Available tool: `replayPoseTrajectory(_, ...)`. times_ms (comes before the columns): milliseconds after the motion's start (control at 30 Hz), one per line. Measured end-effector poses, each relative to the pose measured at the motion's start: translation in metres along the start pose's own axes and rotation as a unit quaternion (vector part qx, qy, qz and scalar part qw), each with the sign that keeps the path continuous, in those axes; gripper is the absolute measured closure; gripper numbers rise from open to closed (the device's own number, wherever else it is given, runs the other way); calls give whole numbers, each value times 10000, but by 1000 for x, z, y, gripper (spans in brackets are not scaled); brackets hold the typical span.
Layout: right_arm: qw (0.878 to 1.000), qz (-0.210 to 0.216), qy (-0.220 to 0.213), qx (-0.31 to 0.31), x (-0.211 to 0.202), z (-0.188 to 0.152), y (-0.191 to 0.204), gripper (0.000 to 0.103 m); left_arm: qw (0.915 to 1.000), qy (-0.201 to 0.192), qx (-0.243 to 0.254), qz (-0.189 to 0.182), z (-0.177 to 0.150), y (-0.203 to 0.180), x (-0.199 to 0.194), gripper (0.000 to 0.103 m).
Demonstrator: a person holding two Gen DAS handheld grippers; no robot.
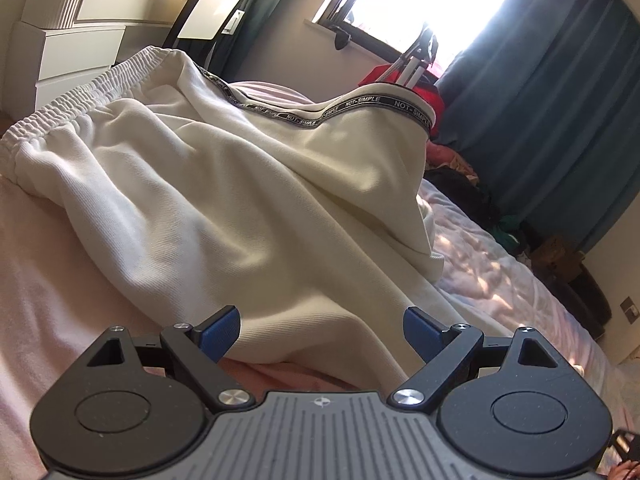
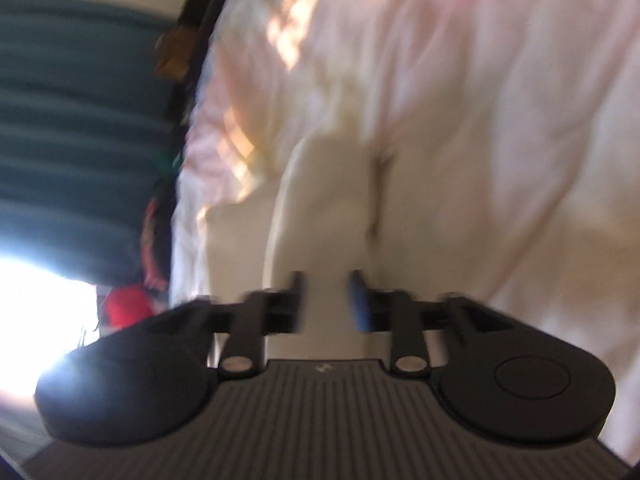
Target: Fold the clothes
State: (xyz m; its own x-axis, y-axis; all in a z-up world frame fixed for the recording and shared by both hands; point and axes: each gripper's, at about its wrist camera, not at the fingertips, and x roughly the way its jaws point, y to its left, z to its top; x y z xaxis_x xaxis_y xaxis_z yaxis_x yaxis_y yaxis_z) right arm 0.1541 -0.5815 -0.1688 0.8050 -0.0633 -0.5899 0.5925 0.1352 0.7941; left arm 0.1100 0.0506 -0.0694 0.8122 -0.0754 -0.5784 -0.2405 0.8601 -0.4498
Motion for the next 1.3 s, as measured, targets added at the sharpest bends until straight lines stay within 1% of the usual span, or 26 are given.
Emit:
replayPoseTrajectory(33, 9999, 33, 54, -135, 2, -4, 5, 38, 10000, 34, -45, 59, 1, 3, 0, 13)
replayPoseTrajectory(67, 9996, 65, 107, -270, 5, -8, 10, 32, 9998, 76, -103, 118, 2, 6, 1, 13)
replayPoseTrajectory(133, 9985, -264, 87, -469, 8, -11, 16, 33, 9990, 228, -366, 147, 6, 17, 2, 13)
replayPoseTrajectory(233, 9988, -339, -26, -363, 9, -16, 12, 34, 9936, 634, -926, 107, 14, 37, 6, 13)
replayPoseTrajectory(300, 9986, -357, -110, -362, 9, -18, 10, 34, 9877, 756, -1368, -53, 20, 55, 2, 13)
replayPoseTrajectory(367, 9976, -373, -274, -520, 12, -16, 10, 34, 9851, 642, -1594, -18, 28, 71, -9, 13)
replayPoseTrajectory(433, 9963, -287, -281, -758, 20, -11, 13, 33, 9814, 524, -1840, 126, 37, 87, -18, 12)
replayPoseTrajectory(467, 9953, -229, -199, -919, 27, -9, 16, 33, 9779, 471, -2030, 198, 40, 97, -21, 12)
replayPoseTrajectory(533, 9923, -264, -301, -1171, 34, -5, 20, 41, 9683, 377, -2443, 350, 47, 119, -26, 12)
replayPoseTrajectory(567, 9914, -231, -362, -1237, 37, -5, 22, 55, 9635, 355, -2618, 440, 49, 128, -28, 12)
replayPoseTrajectory(600, 9913, -238, -431, -1223, 36, -4, 23, 72, 9589, 346, -2771, 508, 50, 136, -28, 12)
replayPoseTrajectory(667, 9909, -254, -570, -1190, 35, -4, 25, 86, 9514, 312, -3014, 549, 53, 149, -25, 12)
replayPoseTrajectory(700, 9898, -175, -715, -1223, 27, -5, 29, 89, 9488, 283, -3098, 550, 55, 155, -23, 12)
replayPoseTrajectory(800, 9844, 67, -1154, -1324, 4, -9, 40, 89, 9428, 175, -3265, 655, 58, 166, -17, 15)
replayPoseTrajectory(900, 9765, 308, -1589, -1420, -19, -12, 52, 89, 9412, 13, -3298, 735, 64, 171, -10, 16)
replayPoseTrajectory(1000, 9811, 26, -1370, -1365, -16, -8, 41, 89, 9380, -208, -3351, 856, 72, 176, -5, 17)
replayPoseTrajectory(1067, 9879, -367, -1013, -1117, -3, 0, 26, 89, 9354, -358, -3392, 937, 78, 179, -1, 31)
replayPoseTrajectory(1100, 9908, -461, -863, -940, 2, 4, 17, 89, 9339, -433, -3411, 977, 81, 181, 1, 45)
replayPoseTrajectory(1133, 9928, -545, -766, -738, 7, 7, 7, 89, 9336, -459, -3395, 1049, 84, 184, 3, 53)
replayPoseTrajectory(1167, 9944, -522, -708, -593, 8, 7, 2, 89, 9337, -463, -3363, 1134, 88, 187, 5, 59)
replayPoseTrajectory(1200, 9956, -497, -651, -448, 8, 7, -3, 89, 9352, -419, -3288, 1244, 92, 190, 9, 73)
replayPoseTrajectory(1233, 9956, -470, -661, -467, 7, 7, -2, 89, 9371, -355, -3194, 1365, 96, 192, 14, 79)
replayPoseTrajectory(1267, 9955, -444, -673, -489, 5, 6, 0, 89, 9402, -372, -3105, 1352, 101, 191, 11, 82)
replayPoseTrajectory(1300, 9949, -425, -704, -585, 2, 4, 3, 89, 9437, -424, -3018, 1283, 106, 189, 5, 89)
